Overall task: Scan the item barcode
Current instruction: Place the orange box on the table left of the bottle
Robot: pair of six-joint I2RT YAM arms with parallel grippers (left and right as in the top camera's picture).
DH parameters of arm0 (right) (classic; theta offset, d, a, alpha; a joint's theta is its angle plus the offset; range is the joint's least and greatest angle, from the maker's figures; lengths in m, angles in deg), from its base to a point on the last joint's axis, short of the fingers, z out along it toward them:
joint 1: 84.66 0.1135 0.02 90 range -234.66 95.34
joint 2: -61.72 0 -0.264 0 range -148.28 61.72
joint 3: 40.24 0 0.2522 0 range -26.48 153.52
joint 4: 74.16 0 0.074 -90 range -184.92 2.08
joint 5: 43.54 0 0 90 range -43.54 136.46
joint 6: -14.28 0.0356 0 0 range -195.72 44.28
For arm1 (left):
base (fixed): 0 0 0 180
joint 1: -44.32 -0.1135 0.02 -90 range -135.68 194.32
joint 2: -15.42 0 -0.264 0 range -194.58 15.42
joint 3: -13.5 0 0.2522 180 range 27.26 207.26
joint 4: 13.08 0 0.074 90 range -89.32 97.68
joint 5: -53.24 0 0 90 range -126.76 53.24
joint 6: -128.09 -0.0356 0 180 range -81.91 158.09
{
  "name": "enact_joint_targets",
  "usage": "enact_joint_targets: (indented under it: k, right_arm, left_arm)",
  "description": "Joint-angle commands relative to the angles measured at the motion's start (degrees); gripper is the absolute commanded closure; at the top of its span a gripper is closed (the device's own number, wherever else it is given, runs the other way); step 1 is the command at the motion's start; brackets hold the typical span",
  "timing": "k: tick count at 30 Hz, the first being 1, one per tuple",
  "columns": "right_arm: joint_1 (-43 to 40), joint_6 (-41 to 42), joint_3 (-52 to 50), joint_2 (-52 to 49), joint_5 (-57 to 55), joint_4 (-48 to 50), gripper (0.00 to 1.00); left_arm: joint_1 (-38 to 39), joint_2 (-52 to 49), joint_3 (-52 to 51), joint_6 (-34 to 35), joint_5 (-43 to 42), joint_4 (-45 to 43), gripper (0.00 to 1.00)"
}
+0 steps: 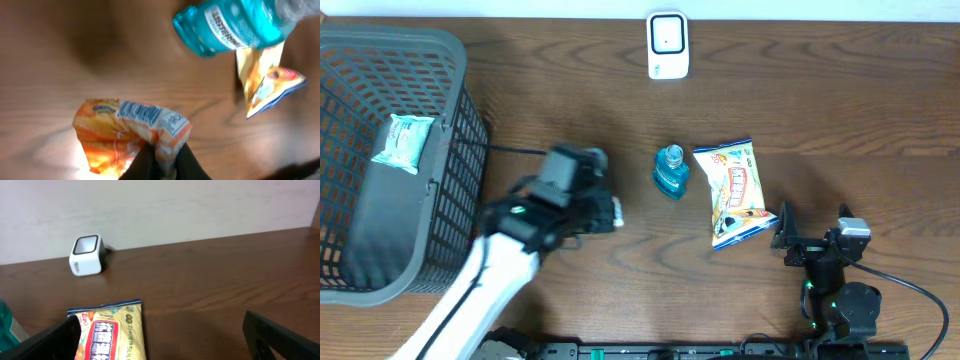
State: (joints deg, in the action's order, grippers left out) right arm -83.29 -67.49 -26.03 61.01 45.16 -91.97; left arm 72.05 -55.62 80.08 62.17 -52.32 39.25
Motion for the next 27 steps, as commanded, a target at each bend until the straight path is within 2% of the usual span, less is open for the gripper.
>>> enact_joint_targets:
  k: [1, 4, 6, 11, 15, 16, 20, 22, 24, 27]
  right_arm:
    - [-0.2, -0.8, -0.1, 0.3, -0.5, -0.1, 0.01]
    - [-0.2, -0.8, -0.1, 0.3, -0.5, -0.1, 0.01]
    - [-0.2, -0.8, -0.1, 0.3, -0.5, -0.1, 0.01]
    - [-0.2, -0.8, -0.1, 0.3, -0.5, -0.1, 0.01]
    - [-0.2, -0.8, -0.1, 0.3, -0.5, -0.1, 0.01]
    - [-0.2, -0.8, -0.1, 0.3, -0.5, -0.1, 0.01]
    - [-0.2, -0.8, -0.1, 0.3, -0.5, -0.1, 0.01]
    - [-0.2, -0.8, -0.1, 0.3, -0.5, -0.1, 0.01]
    - [-0.2, -0.8, -0.1, 0.3, -0.5, -0.1, 0.01]
    - [-0.2, -0.8, -0.1, 0.3, -0.5, -0.1, 0.01]
  left_arm:
    - [4.3, -4.3, 0.3, -0.4, 7.1, -4.3, 0.93]
    - [7.2, -9.6, 0.3, 1.5, 17.7, -8.2, 0.93]
    - [8.3, -13.3, 0.3, 1.7, 20.9, -11.1, 0.93]
    - [9.0, -22.3, 0.3, -1.2, 21.7, -20.3, 0.93]
    - [9.0, -24.8, 0.3, -1.7, 21.7, -25.0, 0.92]
    - [9.0, -24.6, 0.4, -1.7, 21.7, -25.2, 0.83]
    - [9.0, -21.1, 1.7, -1.1, 21.6, -24.2, 0.31]
    - [9.0, -17.8, 2.3, -1.1, 21.7, -23.7, 0.13]
    - [9.0, -13.6, 2.5, -1.6, 21.7, -23.6, 0.08]
    - [9.0, -5.9, 2.6, -3.3, 23.7, -23.4, 0.07]
